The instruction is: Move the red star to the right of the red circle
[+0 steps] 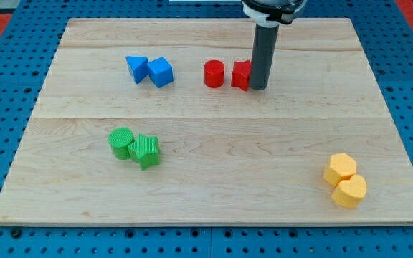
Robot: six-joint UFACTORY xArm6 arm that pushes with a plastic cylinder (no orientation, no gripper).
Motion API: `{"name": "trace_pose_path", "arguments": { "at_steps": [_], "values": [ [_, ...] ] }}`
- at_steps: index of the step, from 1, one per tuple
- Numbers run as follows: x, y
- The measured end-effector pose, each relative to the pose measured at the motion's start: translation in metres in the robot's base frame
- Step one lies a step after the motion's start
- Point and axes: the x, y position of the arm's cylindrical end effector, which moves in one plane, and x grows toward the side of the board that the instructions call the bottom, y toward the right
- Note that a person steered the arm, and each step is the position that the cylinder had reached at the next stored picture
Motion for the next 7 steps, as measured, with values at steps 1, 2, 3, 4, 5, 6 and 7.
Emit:
{"name": "trace_pose_path", "arguments": {
  "at_steps": [1, 2, 3, 4, 5, 6, 7],
  "values": [
    [0.007, 0.026],
    [0.043, 0.077],
    [0.112, 0.112],
    [0.164, 0.162],
    [0.187, 0.195],
    [0.216, 0.117],
    [0.205, 0.062]
  ]
}}
